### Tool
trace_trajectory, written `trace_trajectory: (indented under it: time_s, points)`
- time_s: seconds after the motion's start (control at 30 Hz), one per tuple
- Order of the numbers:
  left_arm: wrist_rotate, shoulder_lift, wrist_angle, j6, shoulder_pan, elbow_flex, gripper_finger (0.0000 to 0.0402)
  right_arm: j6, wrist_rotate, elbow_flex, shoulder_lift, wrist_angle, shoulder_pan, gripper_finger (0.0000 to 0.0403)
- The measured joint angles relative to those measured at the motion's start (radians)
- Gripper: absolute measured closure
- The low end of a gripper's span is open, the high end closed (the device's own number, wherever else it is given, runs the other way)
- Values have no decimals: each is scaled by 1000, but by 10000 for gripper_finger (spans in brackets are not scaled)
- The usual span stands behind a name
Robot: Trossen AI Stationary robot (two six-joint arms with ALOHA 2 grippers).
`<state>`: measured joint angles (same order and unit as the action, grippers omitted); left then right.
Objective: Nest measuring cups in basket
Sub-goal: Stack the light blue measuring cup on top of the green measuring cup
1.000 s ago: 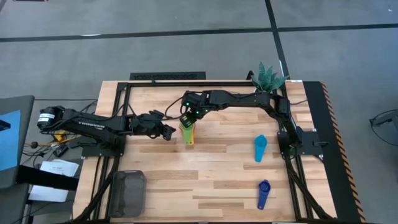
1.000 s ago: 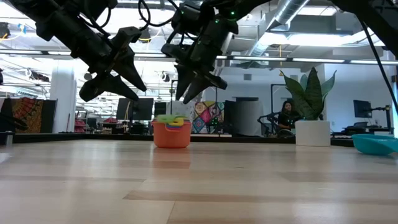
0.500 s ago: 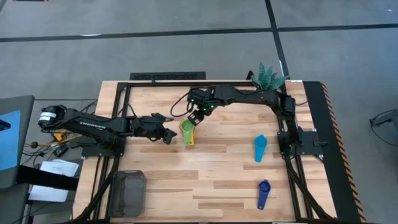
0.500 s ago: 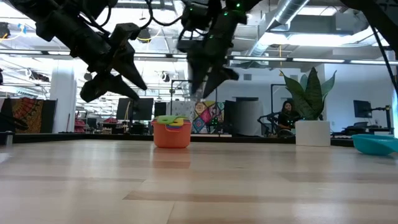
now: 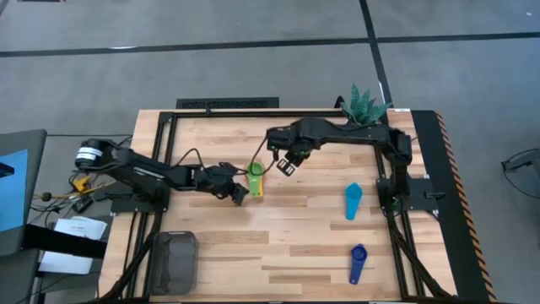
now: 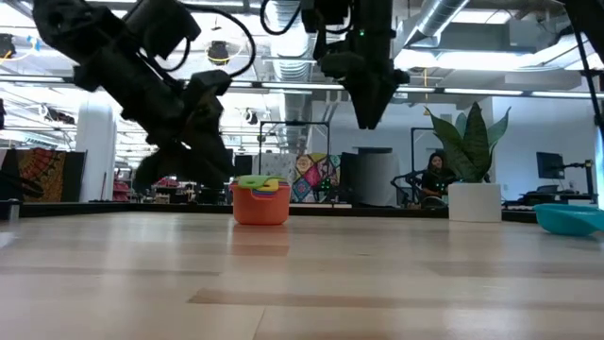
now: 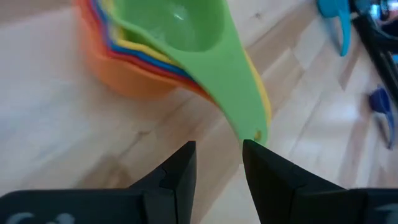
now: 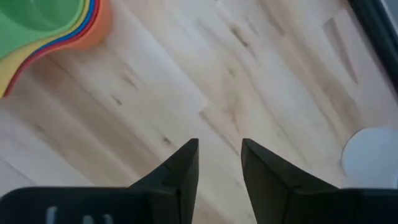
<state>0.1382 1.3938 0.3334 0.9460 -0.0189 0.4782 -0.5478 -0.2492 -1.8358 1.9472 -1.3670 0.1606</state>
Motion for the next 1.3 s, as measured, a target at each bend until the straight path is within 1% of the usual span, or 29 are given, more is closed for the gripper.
trace_trajectory:
  time_s: [0.1,0.2,0.4,0.5,0.57,0.67,0.8,0.87,0.97,1.1,1.3]
  points:
    - [-31,54,71,7,0,0,283,-17,-26,12,-1,-28,-28,271]
    - [-37,84,122,9,0,0,283,-47,-35,49,1,-31,-47,282]
    - [-33,94,180,1,0,0,283,-97,11,140,2,-12,-71,310]
    - [-34,92,213,-16,0,0,283,-129,20,187,-29,4,-80,324]
    - [-40,91,227,-50,4,0,283,-147,39,226,-66,32,-83,335]
    - [-75,92,240,-59,19,0,283,-187,66,312,-155,109,-81,355]
    - [-118,91,250,-60,37,0,283,-282,95,480,-307,208,-70,387]
    - [-137,91,263,-60,46,0,283,-346,102,572,-385,244,-65,395]
    - [-170,91,263,-60,59,0,283,-440,111,697,-484,262,-65,388]
    - [-208,86,262,-61,77,0,283,-541,118,837,-583,257,-93,358]
    - [-217,50,268,-59,104,-1,283,-658,120,972,-668,255,-132,314]
